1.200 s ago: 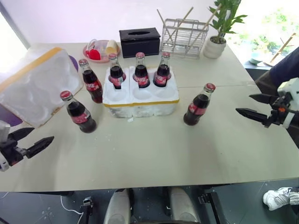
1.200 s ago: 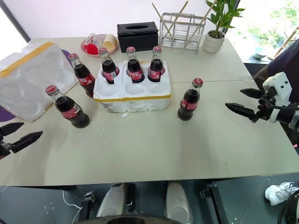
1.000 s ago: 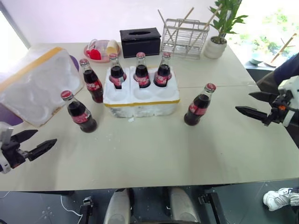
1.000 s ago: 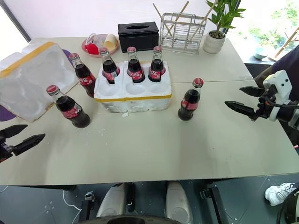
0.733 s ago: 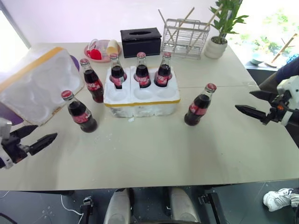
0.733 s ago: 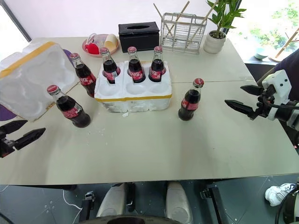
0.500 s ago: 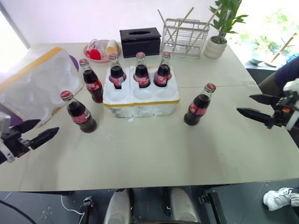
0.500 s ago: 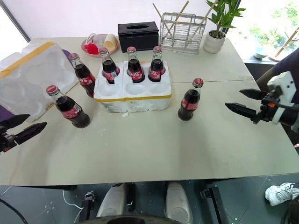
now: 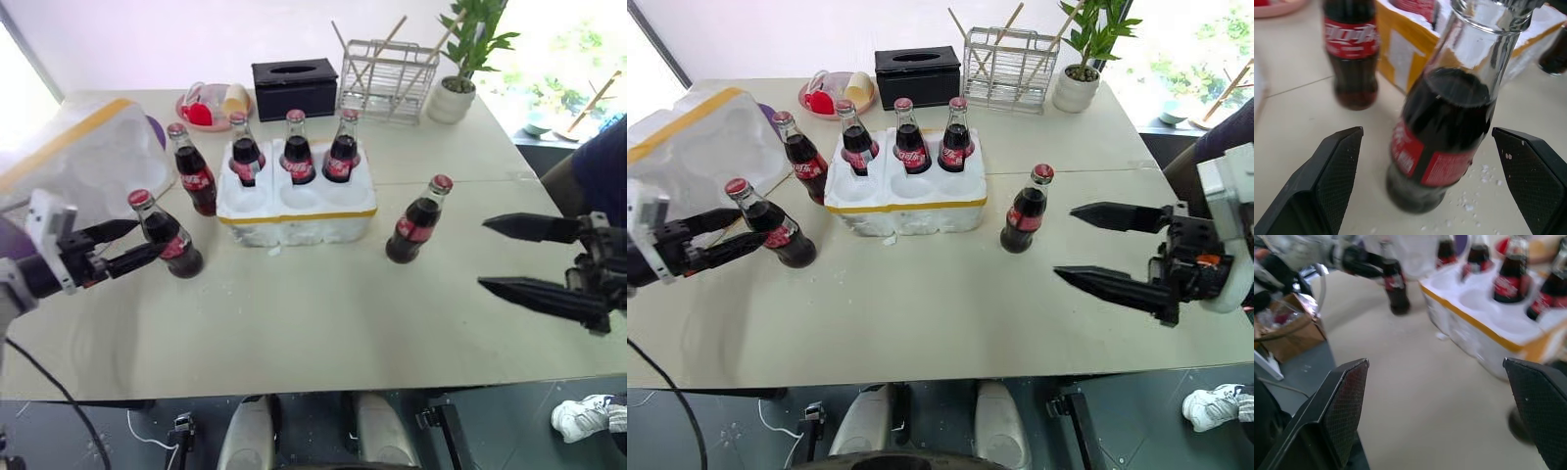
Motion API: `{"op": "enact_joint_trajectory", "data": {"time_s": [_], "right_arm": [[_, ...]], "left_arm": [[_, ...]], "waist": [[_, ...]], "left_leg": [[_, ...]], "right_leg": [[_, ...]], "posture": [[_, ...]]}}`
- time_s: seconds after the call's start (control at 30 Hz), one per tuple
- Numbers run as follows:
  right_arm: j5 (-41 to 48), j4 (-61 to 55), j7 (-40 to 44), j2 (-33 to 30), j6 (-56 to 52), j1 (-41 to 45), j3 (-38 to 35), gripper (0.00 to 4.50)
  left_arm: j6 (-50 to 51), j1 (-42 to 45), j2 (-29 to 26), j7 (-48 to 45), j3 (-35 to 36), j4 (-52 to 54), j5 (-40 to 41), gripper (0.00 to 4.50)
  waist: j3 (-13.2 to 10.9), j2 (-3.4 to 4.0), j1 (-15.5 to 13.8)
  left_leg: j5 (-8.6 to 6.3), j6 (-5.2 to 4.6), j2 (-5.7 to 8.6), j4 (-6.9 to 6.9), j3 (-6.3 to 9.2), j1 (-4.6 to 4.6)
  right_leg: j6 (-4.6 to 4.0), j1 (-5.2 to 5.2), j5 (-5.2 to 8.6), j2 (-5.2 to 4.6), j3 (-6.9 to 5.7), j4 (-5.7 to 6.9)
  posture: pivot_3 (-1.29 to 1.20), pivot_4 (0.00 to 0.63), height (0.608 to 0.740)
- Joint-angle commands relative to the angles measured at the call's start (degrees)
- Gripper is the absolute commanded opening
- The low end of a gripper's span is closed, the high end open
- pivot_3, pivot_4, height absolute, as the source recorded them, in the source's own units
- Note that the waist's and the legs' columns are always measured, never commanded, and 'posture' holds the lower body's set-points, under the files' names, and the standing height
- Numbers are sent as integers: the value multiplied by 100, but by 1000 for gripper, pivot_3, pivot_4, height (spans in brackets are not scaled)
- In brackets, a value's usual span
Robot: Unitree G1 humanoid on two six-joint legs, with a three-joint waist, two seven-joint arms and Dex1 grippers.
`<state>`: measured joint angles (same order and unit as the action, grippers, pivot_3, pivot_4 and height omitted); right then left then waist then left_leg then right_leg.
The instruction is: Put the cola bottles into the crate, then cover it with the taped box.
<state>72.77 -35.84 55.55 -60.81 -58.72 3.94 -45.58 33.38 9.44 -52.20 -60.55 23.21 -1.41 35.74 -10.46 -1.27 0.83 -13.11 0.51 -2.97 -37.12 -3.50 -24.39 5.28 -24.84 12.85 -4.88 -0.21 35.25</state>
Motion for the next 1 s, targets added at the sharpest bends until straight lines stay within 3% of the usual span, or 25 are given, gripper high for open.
{"op": "enact_joint_trajectory", "data": {"time_s": [0.03,0.4,0.5,0.53,0.6,0.83,1.0], "right_arm": [[580,-216,-540,-96,122,169,42,4500],[566,-57,-1142,-270,447,730,900,4500],[544,-19,-1193,-293,482,820,1018,4500],[528,-12,-1208,-293,494,836,1055,4500],[514,-16,-1228,-296,513,828,1087,4500],[552,48,-1274,-288,484,737,1108,4500],[315,-17,-1318,-221,607,705,1197,4500]], "left_arm": [[-131,82,-34,-212,-186,-3,-77,4419],[-1158,809,549,-124,-1006,-747,-817,4419],[-1202,833,646,-54,-973,-768,-838,3566],[-1127,780,626,-69,-946,-680,-791,3059],[-994,691,581,-96,-893,-531,-710,2868],[431,277,-118,-574,-389,696,383,2868],[1260,938,-157,-413,-277,1257,1260,2868]], "waist": [[-1,-2,4],[0,-7,-40],[0,-7,-34],[0,-7,-33],[0,-8,-30],[-5,-20,-16],[-8,-25,-111]], "left_leg": [[0,0,-1,1,0,0],[1,-1,6,-5,1,-4],[1,-2,5,-4,2,-5],[1,-2,6,-4,2,-5],[1,-2,6,-4,2,-4],[1,-3,3,-3,2,-7],[1,-2,4,-12,9,-7]], "right_leg": [[0,0,0,1,0,0],[0,5,0,-10,0,-4],[2,5,-1,-8,-1,-4],[2,5,-1,-7,-1,-3],[2,5,-1,-7,-1,-3],[3,1,-1,-6,-1,-2],[3,6,-1,-5,-4,0]], "posture": [[0,150,740],[0,150,740],[0,150,740],[0,150,740],[0,150,740],[0,150,740],[0,150,740]]}}
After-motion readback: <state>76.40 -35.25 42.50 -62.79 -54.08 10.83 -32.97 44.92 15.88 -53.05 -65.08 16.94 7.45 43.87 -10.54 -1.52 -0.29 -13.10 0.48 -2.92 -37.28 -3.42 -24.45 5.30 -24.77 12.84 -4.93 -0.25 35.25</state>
